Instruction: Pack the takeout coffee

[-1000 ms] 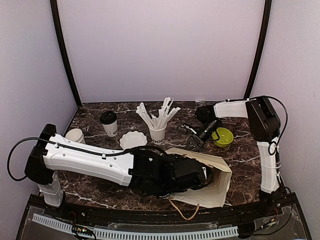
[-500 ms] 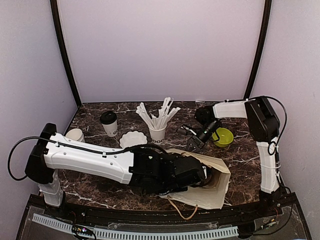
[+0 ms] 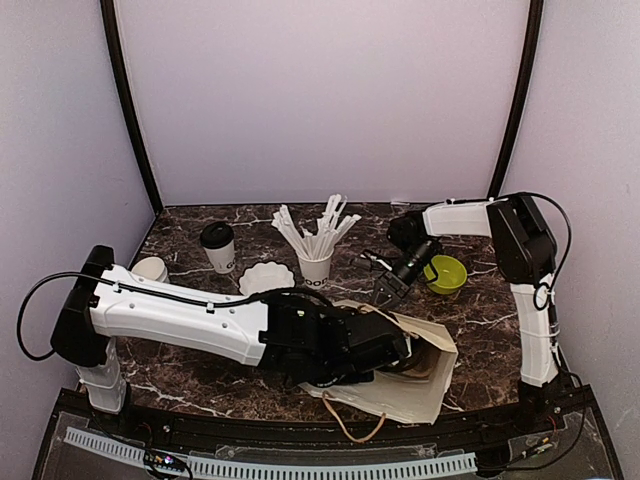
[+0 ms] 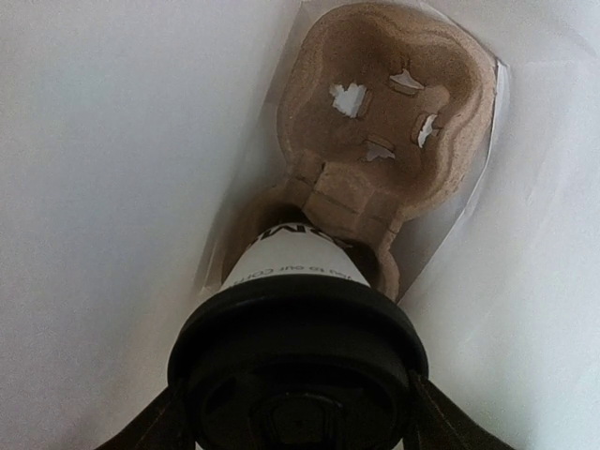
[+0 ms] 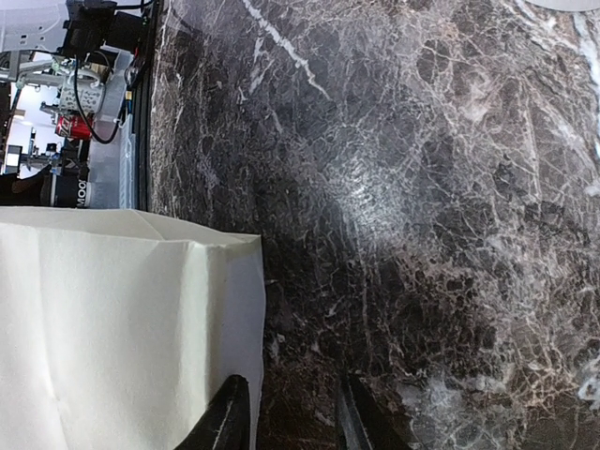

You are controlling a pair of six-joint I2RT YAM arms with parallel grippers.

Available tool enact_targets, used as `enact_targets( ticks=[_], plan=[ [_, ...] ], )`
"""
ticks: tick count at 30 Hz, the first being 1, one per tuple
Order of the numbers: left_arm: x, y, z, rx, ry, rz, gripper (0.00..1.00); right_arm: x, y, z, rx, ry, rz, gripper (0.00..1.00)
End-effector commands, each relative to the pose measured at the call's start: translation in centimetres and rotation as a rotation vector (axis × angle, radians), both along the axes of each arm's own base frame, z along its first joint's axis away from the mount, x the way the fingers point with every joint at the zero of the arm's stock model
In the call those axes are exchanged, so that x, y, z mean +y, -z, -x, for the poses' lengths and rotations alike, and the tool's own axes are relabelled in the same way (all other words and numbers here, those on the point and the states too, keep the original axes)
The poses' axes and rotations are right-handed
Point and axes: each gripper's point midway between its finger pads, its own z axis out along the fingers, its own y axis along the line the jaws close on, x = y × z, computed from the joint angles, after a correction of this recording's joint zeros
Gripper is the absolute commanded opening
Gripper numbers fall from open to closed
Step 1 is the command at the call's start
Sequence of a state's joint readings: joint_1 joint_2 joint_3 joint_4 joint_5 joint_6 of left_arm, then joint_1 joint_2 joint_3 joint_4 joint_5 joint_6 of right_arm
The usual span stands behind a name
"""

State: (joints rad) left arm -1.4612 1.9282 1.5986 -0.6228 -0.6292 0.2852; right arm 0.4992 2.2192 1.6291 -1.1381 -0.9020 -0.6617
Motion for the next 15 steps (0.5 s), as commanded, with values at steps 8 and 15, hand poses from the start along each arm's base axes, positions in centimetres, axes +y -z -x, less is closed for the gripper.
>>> enact_targets(
  ticks=[8, 15],
  plan=[
    [0.4, -0.5, 1.2, 0.191, 0.015, -0.024, 0.48, -1.1, -1.0, -3.5, -0.072, 0.108, 0.07, 0.35],
    [1.4, 1.4, 1.8, 0.35, -0.005, -0.118, 0.48, -5.5, -5.2, -7.1, -0.197, 0.244, 0.11, 0.43]
  ],
)
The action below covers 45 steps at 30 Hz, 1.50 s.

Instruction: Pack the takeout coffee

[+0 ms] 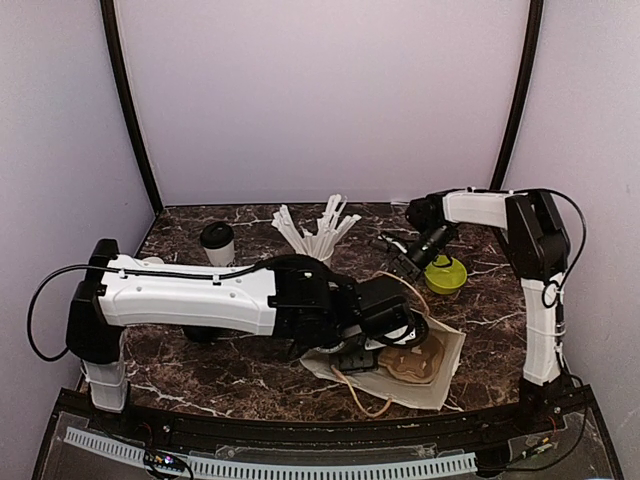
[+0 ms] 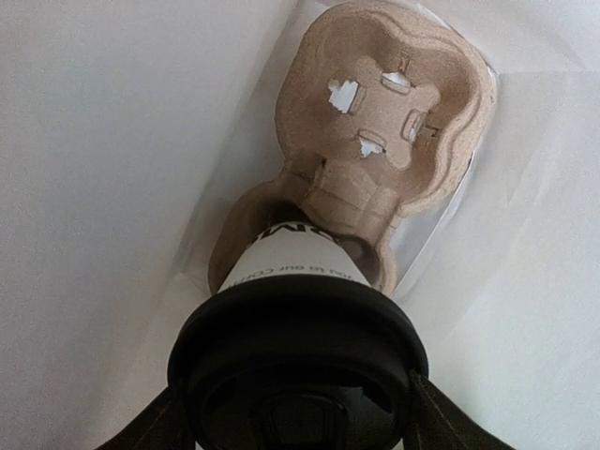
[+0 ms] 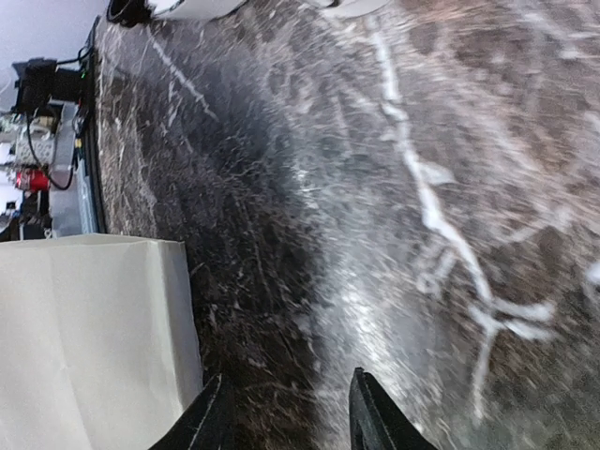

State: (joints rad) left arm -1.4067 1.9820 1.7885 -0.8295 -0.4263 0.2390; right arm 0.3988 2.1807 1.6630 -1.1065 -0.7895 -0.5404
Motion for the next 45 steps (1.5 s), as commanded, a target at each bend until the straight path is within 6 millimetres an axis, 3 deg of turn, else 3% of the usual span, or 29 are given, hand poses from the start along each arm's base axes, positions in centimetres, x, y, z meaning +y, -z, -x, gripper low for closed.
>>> enact_targets(
  ticks=[1, 10, 20, 24, 30, 40, 45],
  plan=[
    [1.7, 1.9, 1.4, 0.15, -0.002, -0.096, 0.48, -2.5, -5.4, -2.4, -0.153, 0.082, 0.013, 0.44],
    [0.4, 1.8, 0.0, 0.157, 0.007, -0.087, 0.48, -5.3, -9.0, -1.1, -0.235, 0.11, 0.04, 0.48],
    [-0.3, 3.4, -1.3, 0.287, 0.019, -0.093, 0.49, -8.5, -13.2, -0.4, -0.265, 0.143, -0.039, 0.48],
    [-0.4, 5.1, -2.5, 0.344, 0.022, -0.115, 0.49, -9.3, -13.4, 0.1, -0.259, 0.139, -0.05, 0.48],
    [0.0, 6.1, -5.3, 0.421, -0.049, -0.087, 0.47, -9.8, -13.7, 0.8, -0.239, 0.137, -0.082, 0.47],
    [-2.5, 5.0, -7.8, 0.37, 0.016, 0.029, 0.45, -9.2, -13.5, 1.9, -0.215, 0.128, -0.151, 0.47],
    [-2.0, 5.1, -8.0, 0.407, -0.036, 0.035, 0.44, -8.9, -13.9, 2.7, -0.209, 0.127, -0.192, 0.47]
  ],
)
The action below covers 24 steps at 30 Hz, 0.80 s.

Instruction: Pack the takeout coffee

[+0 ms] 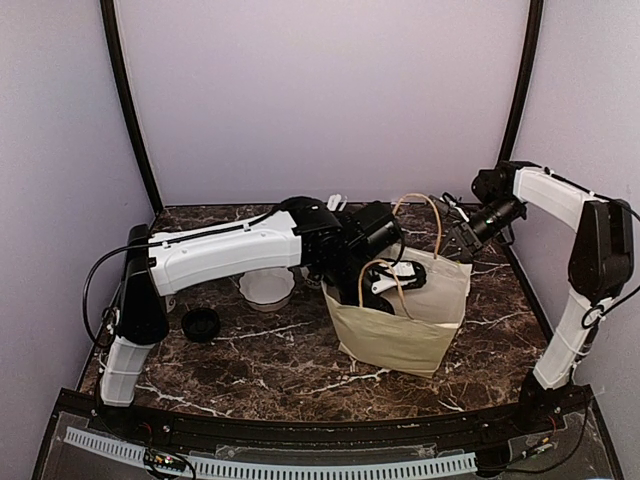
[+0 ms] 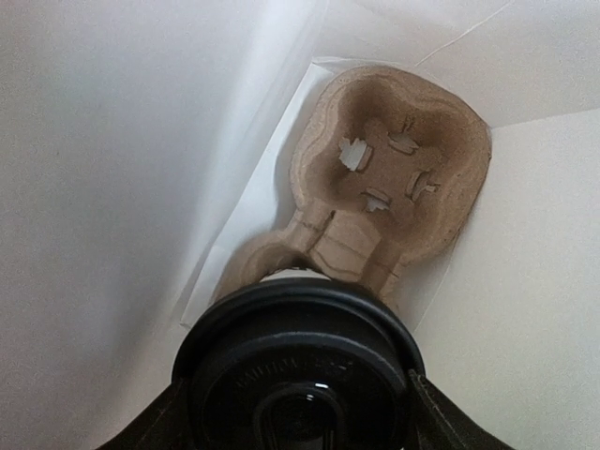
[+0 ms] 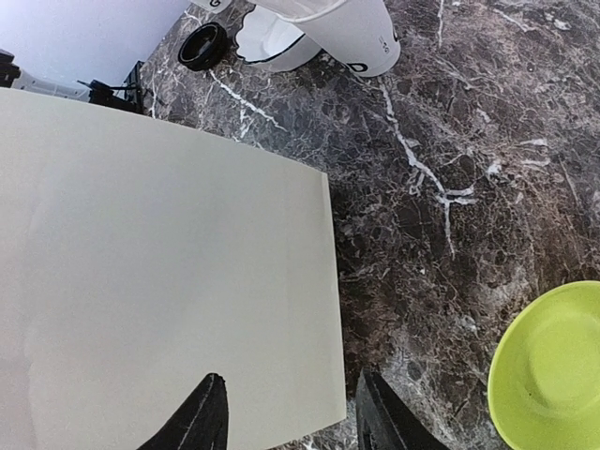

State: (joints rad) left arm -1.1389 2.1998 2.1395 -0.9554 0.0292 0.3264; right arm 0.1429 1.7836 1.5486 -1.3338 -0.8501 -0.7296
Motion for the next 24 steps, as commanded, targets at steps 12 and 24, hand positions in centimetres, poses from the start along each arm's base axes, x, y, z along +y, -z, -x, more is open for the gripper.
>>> enact_targets(
  ticks=[12, 24],
  plan=[
    [0.0, 5.8, 0.8, 0.014, -0.081, -0.041, 0.4, 0.9, -2.1, 2.3, -0.035, -0.014, -0.135, 0.47],
    [-0.2, 5.7, 0.3, -0.045, -0.11, -0.054, 0.43, 1.0, -2.4, 2.3, -0.03, -0.01, -0.144, 0.47]
  ],
)
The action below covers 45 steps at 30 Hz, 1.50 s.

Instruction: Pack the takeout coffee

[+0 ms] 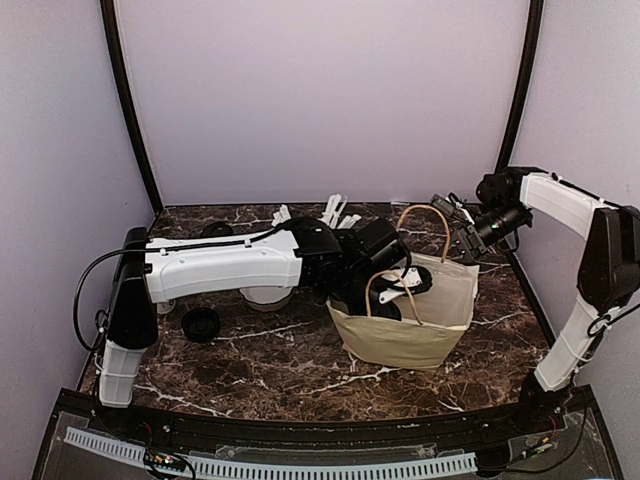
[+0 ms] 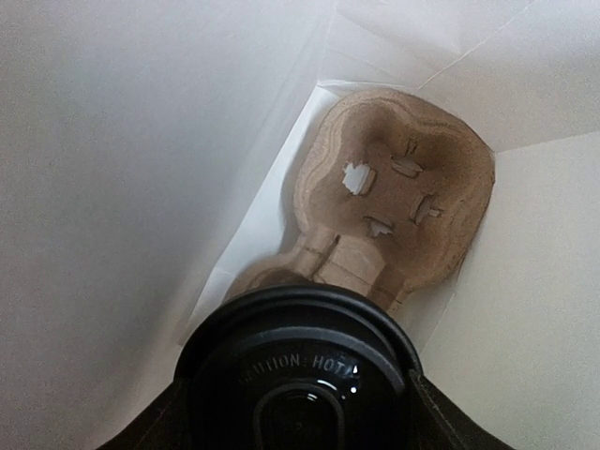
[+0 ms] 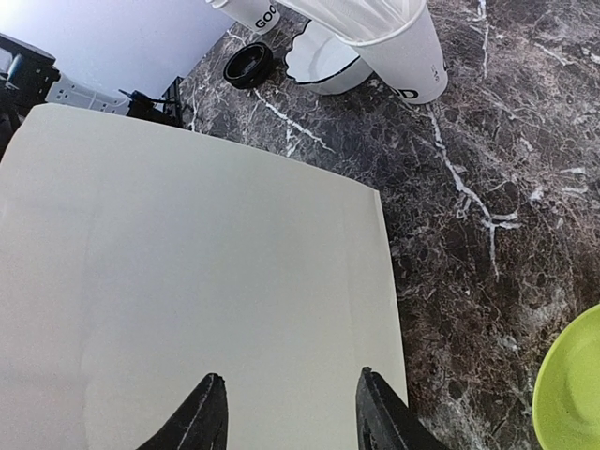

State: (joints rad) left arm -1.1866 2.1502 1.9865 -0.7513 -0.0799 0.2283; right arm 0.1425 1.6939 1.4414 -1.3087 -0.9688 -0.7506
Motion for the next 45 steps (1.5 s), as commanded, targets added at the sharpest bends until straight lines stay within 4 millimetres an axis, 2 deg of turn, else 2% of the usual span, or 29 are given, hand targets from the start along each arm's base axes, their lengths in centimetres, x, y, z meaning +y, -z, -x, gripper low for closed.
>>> enact_targets(
  ticks=[1, 8, 16, 19, 20, 34, 37, 40, 41, 45],
  plan=[
    [1.5, 5.0, 0.4, 0.056, -0.026, -0.131, 0.44, 0.1, -0.8, 0.0, -0.022, 0.001, -0.024, 0.47],
    [2.1, 2.7, 2.2, 0.13, -0.017, -0.135, 0.65, 0.2, -1.2, 0.1, -0.017, -0.009, -0.04, 0.47],
    [1.1, -3.0, 2.3, 0.11, -0.017, -0.012, 0.76, 0.3, -1.5, 0.0, -0.018, -0.017, -0.048, 0.48],
    [0.9, -4.2, 2.6, 0.122, -0.01, 0.017, 0.97, 0.3, -1.6, 0.1, -0.017, -0.018, -0.048, 0.48],
    [0.9, -4.5, 2.8, 0.128, -0.007, 0.023, 0.98, 0.3, -1.7, 0.1, -0.018, -0.018, -0.049, 0.48],
    [1.6, -9.4, 3.7, 0.082, 0.008, 0.068, 0.99, 0.4, -2.0, 0.3, -0.01, -0.011, -0.06, 0.48],
    [1.8, -10.0, 3.9, 0.072, 0.021, 0.079, 0.94, 0.5, -1.8, 0.0, -0.01, 0.007, -0.055, 0.44],
    [1.4, -9.9, 4.6, 0.106, 0.038, 0.091, 0.87, 0.5, -1.3, -0.3, -0.017, 0.015, -0.033, 0.43],
    [1.4, -9.9, 4.5, 0.105, 0.033, 0.092, 0.83, 0.5, -1.2, -0.3, -0.019, 0.017, -0.03, 0.42],
    [2.0, -9.8, 3.6, 0.068, -0.012, 0.071, 0.8, 0.6, -1.4, -0.2, -0.026, 0.016, -0.026, 0.42]
  ],
)
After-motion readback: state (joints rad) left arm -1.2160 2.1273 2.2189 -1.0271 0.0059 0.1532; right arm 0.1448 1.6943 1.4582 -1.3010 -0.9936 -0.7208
